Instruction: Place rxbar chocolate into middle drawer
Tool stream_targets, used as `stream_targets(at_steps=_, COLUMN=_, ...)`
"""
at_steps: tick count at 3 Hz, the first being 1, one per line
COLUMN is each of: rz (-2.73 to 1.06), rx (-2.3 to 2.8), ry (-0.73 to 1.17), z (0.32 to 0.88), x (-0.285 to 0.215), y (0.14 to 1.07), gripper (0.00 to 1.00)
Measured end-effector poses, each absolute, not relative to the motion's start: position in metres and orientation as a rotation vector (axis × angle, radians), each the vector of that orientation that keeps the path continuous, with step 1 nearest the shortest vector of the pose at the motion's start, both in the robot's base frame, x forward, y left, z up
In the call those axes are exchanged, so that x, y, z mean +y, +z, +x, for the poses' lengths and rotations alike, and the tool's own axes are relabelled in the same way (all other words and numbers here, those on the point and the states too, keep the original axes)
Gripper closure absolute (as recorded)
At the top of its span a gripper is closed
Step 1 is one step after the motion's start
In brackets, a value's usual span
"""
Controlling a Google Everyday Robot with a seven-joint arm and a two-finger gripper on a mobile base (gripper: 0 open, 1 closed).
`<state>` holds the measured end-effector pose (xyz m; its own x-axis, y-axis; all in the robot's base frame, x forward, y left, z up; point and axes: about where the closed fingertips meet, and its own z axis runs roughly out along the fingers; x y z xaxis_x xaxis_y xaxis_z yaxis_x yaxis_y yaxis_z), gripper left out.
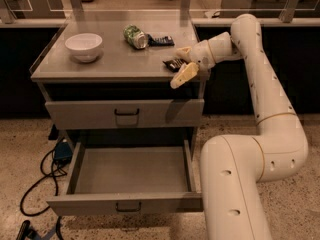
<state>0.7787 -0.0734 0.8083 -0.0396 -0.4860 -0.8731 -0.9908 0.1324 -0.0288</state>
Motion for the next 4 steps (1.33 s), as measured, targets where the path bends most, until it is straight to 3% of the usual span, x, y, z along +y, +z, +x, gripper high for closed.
stream_targets(at_steps=1, rz=-1.458, rx=1.637, ry=0.823, z=0.778, x=-0.073, y=0.808, gripper=0.00)
stream_targets(at_steps=2, rz=-1.499, rx=1.728, ry=0.613, z=0.790, x=-0.095, y=0.824, gripper=0.00)
stream_targets(at_steps=4, rz=-1.514, rx=1.764, ry=0.574, z=0.794, x=-0.099, y=0.815, gripper=0.00)
